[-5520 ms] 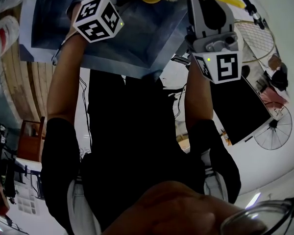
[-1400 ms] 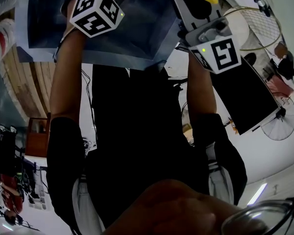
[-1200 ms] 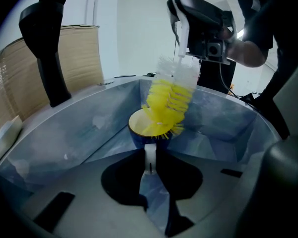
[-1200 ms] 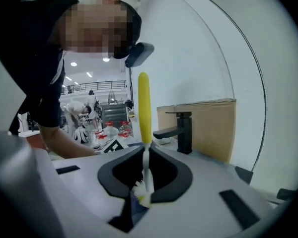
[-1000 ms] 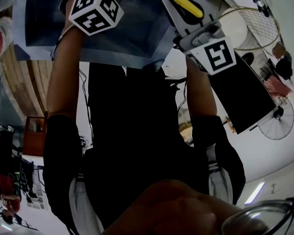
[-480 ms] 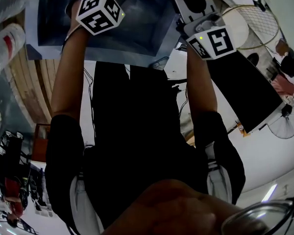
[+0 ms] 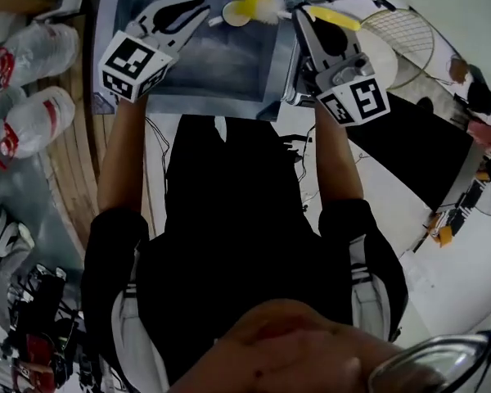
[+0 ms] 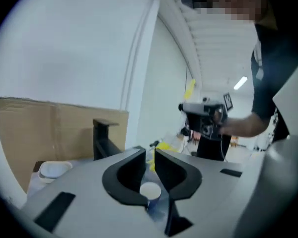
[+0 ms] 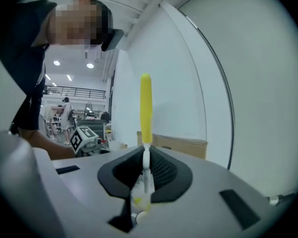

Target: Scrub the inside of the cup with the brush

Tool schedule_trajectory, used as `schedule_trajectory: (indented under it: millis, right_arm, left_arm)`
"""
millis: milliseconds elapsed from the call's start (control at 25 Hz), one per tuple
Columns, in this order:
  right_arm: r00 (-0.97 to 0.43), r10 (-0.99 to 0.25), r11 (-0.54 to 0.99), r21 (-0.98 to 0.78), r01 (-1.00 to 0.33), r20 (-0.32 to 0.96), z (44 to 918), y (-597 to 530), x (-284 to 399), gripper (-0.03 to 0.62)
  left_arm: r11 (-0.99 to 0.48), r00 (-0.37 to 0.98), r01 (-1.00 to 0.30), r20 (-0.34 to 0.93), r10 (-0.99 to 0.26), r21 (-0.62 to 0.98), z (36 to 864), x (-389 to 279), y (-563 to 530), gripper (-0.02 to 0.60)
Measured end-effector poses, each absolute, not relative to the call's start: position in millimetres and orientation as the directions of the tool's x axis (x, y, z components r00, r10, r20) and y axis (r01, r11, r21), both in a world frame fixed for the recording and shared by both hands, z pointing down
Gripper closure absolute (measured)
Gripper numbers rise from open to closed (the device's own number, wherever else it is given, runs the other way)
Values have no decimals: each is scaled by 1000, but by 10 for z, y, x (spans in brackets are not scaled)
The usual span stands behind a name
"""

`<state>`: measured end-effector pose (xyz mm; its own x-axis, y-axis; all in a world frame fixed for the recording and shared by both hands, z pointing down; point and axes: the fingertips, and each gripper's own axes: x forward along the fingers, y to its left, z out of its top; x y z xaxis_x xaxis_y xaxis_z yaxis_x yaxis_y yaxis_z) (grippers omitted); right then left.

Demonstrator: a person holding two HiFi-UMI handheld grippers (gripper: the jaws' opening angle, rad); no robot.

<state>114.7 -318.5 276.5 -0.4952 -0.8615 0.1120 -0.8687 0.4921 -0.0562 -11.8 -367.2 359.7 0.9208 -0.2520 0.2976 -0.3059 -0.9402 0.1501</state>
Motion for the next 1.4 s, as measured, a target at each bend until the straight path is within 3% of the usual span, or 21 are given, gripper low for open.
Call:
schedule_trajectory:
  millis: [160,240,480,800,960,1400]
  right_arm:
    - [-384,-918,380,-61,-923,94,2367,-3036,1286,553]
    - [-356,-931,352,-64,-934,76,2191,-2909,1331,553]
    - [-248,-968,249,13,-968,34,1844,-2309,1632,553]
    - [-125,-992,126,87,-988,10,1828,-1222,2113,553]
    - [-137,-990,139,78,-987,28,2129,-771,2065,553]
    - [-203,-977,202,-32,-979,59,2697,485,1930,553]
  left_arm:
    - [-908,921,-388,115,-373,158,2709,-333,-3647,537]
    - [-900,908,-420,60,-415,121,2369,-411,-3578,565]
    - [-822,821,-563,-59,-568,88,1790,-534,-3245,566]
    - [-695,692,-706,-81,-718,132,1787,-716,-2460,566]
    - [-620,616,-772,-71,-784,140,2077,-925,-2000,566]
    - [-553,564,-818,33,-825,156,2643,-981,-252,566]
